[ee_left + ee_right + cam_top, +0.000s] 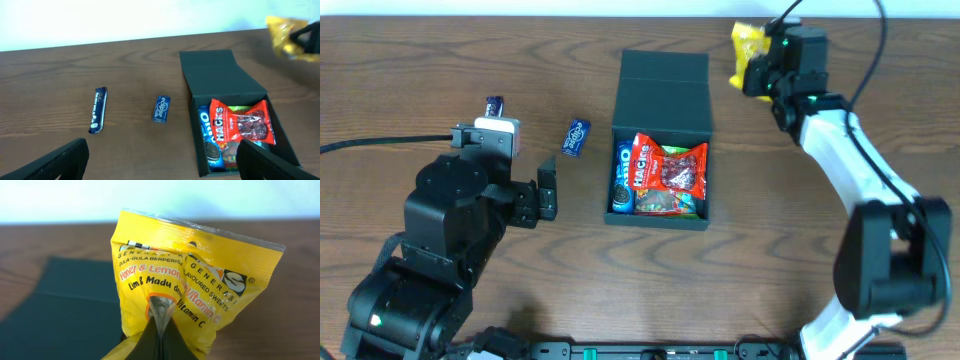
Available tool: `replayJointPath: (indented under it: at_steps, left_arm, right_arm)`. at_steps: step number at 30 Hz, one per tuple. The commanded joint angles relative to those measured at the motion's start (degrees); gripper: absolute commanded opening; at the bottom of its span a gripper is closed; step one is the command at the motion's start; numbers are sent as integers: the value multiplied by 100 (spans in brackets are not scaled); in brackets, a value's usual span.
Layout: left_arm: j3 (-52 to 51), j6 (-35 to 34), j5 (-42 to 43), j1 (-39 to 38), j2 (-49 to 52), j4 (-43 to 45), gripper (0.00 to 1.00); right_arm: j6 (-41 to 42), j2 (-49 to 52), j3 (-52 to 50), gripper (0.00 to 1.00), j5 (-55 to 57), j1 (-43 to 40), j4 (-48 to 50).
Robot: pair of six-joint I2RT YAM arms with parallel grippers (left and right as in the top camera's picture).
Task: Pack container
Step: 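Lift the yellow Hacks bag and lower it into the box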
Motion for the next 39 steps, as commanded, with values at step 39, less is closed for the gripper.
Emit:
replayJointPath:
  at_steps: [39]
  left_arm:
    - [57, 157, -57, 24, -4, 7, 95]
  right_arm:
    - [-3370, -1650, -7, 1, -2293, 2065, -3644]
